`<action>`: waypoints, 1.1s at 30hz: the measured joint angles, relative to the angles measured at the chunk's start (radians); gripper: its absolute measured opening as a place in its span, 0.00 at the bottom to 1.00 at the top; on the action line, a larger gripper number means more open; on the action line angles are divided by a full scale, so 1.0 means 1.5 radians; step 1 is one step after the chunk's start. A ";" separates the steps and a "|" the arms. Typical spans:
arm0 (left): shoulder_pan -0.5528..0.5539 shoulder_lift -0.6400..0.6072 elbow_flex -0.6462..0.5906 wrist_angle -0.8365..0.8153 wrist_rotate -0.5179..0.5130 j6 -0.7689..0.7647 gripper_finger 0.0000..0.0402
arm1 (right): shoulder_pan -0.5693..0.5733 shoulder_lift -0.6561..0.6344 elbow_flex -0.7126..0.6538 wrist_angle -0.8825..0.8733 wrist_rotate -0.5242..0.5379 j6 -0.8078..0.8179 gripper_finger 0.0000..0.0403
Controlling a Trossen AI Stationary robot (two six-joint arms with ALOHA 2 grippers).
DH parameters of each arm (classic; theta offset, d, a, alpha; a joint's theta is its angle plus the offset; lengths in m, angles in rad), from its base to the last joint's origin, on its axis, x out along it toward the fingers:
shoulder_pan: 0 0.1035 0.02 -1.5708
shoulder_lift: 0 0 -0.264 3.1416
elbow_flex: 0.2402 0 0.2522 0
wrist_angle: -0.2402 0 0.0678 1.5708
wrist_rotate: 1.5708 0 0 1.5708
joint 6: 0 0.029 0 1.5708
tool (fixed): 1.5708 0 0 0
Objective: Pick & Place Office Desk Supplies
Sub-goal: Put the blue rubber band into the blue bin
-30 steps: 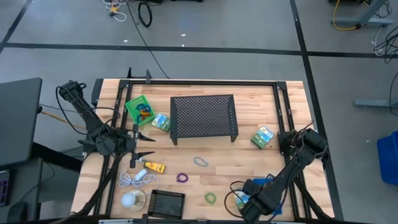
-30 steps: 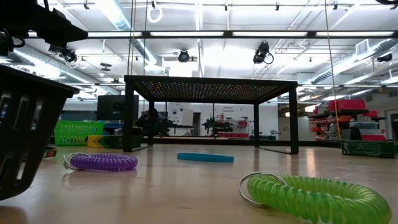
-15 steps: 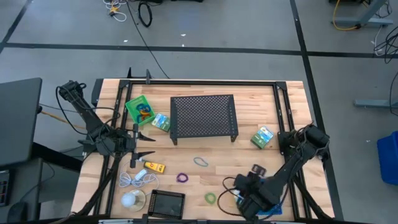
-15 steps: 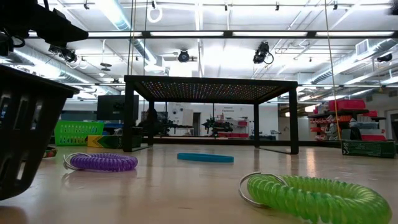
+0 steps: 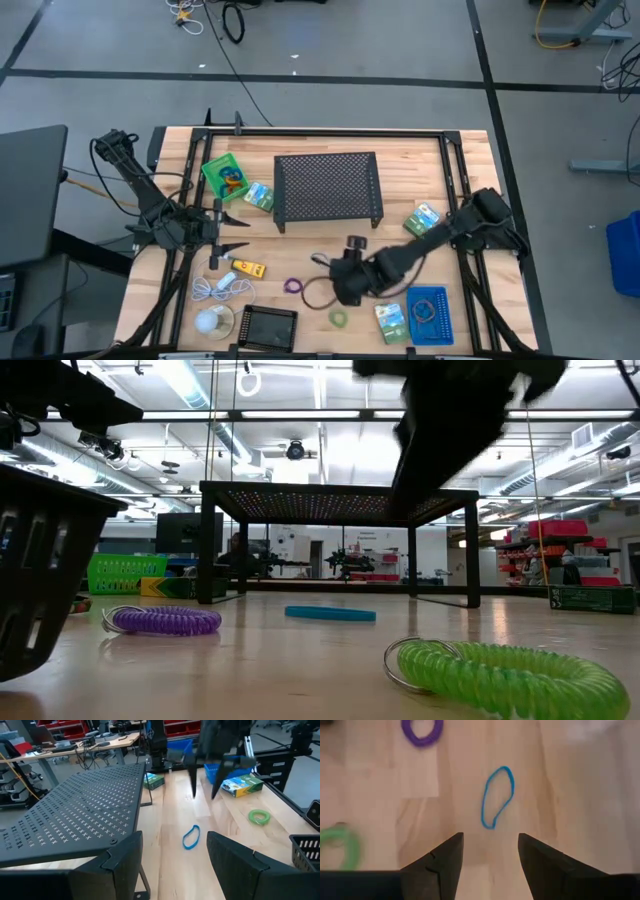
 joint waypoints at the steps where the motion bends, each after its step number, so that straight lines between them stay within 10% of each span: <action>1: 0.000 0.000 0.000 0.001 -0.003 0.000 0.57 | -0.012 0.000 -0.016 0.029 -0.011 -0.017 0.49; 14: 0.000 0.000 0.000 0.000 -0.011 -0.003 0.57 | -0.079 -0.001 -0.125 0.237 -0.070 -0.113 0.49; 33: 0.000 0.000 0.000 -0.003 -0.011 -0.014 0.57 | -0.070 0.077 -0.096 0.249 -0.097 -0.150 0.42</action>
